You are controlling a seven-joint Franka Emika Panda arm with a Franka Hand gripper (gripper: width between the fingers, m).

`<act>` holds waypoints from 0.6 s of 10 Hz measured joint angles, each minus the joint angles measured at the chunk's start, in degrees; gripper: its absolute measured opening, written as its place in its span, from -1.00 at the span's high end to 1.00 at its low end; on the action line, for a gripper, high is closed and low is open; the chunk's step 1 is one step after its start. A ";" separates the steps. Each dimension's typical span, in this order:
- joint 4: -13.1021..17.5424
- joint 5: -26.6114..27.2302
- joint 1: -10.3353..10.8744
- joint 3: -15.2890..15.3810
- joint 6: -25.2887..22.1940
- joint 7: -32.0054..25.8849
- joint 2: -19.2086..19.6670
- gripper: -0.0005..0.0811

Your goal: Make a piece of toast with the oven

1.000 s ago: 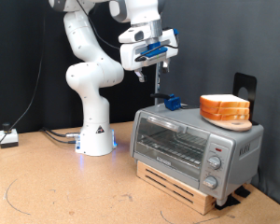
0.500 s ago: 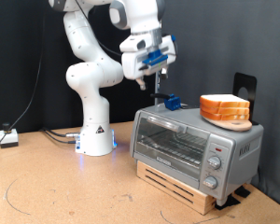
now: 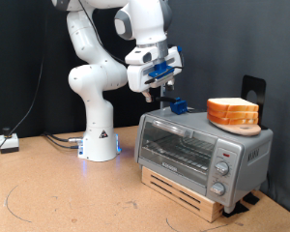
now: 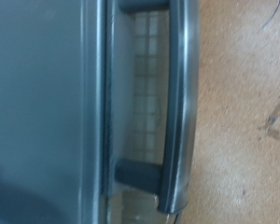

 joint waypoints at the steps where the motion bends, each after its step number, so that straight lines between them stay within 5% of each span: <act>1: -1.62 -0.63 -0.16 0.02 1.78 -0.08 -0.39 -0.98; 6: -7.53 -4.43 -1.22 0.06 6.65 -0.07 0.02 -0.98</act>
